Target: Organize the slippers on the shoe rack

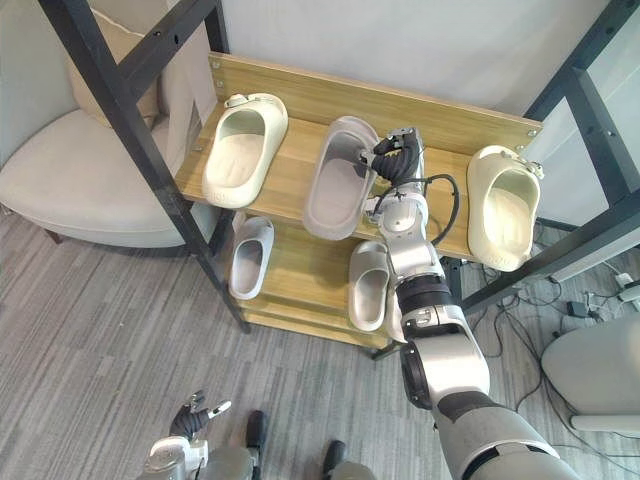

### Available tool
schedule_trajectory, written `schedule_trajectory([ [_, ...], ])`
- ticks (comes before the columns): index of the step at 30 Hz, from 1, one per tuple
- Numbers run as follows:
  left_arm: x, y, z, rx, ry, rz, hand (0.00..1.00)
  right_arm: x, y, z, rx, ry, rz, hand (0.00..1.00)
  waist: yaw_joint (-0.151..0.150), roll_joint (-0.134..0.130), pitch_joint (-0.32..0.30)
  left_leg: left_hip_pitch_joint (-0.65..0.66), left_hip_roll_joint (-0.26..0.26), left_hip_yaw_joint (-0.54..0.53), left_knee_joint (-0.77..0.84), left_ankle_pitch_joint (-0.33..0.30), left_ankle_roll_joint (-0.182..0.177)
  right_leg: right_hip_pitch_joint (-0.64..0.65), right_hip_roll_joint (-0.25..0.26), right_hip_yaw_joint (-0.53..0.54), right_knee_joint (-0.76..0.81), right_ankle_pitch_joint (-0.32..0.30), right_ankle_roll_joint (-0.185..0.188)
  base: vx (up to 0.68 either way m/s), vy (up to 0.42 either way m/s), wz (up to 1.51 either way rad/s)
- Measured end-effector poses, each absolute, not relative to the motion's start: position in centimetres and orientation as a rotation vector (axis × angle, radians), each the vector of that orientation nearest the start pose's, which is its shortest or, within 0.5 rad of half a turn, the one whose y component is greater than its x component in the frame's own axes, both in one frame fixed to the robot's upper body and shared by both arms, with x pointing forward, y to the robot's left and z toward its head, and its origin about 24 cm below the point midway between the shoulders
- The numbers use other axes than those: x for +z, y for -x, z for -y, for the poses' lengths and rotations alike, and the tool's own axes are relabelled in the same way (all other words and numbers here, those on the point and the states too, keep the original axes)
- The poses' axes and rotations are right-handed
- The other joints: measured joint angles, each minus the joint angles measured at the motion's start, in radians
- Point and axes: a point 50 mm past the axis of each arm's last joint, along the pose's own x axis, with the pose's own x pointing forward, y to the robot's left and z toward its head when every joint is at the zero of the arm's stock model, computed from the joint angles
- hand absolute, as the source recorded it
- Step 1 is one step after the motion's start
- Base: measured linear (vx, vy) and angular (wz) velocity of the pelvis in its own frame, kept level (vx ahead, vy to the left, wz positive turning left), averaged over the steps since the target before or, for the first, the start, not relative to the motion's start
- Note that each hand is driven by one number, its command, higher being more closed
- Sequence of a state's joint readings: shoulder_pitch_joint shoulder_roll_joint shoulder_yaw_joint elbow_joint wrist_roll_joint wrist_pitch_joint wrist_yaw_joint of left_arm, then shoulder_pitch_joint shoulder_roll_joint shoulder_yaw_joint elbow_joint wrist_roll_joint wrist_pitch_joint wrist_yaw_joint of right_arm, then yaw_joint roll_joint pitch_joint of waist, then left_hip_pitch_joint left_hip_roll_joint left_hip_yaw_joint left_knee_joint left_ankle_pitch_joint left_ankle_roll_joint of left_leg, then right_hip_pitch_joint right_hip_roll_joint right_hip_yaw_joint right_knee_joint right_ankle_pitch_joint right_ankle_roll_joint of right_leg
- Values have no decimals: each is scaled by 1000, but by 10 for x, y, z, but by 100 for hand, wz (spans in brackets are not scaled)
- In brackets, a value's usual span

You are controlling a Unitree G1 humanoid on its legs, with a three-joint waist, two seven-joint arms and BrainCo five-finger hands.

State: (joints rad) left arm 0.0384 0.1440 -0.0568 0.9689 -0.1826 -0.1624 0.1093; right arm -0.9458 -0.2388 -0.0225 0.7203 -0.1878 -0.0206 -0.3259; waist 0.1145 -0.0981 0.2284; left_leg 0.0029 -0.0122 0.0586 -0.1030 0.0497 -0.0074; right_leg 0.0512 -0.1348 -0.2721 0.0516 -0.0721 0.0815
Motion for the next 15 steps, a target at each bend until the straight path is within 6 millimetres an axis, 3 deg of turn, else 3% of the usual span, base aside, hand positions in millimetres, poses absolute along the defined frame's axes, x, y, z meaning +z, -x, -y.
schedule_trajectory([
  [7, -137, -144, -204, 226, -33, -830, 0, 209, -398, 156, -257, 311, 367, 100, -1, -7, 21, 0, 1, 7, 0, 6, -2, 0, 0, 4, -6, 0, -1, -20, -9, 0],
  [15, -137, -144, -204, 218, -46, -836, 0, 167, -361, 144, -219, 172, 388, 100, -11, -7, 21, 17, 0, 15, 1, 6, -3, 15, -4, 5, -6, 1, 1, 0, 0, 0],
])
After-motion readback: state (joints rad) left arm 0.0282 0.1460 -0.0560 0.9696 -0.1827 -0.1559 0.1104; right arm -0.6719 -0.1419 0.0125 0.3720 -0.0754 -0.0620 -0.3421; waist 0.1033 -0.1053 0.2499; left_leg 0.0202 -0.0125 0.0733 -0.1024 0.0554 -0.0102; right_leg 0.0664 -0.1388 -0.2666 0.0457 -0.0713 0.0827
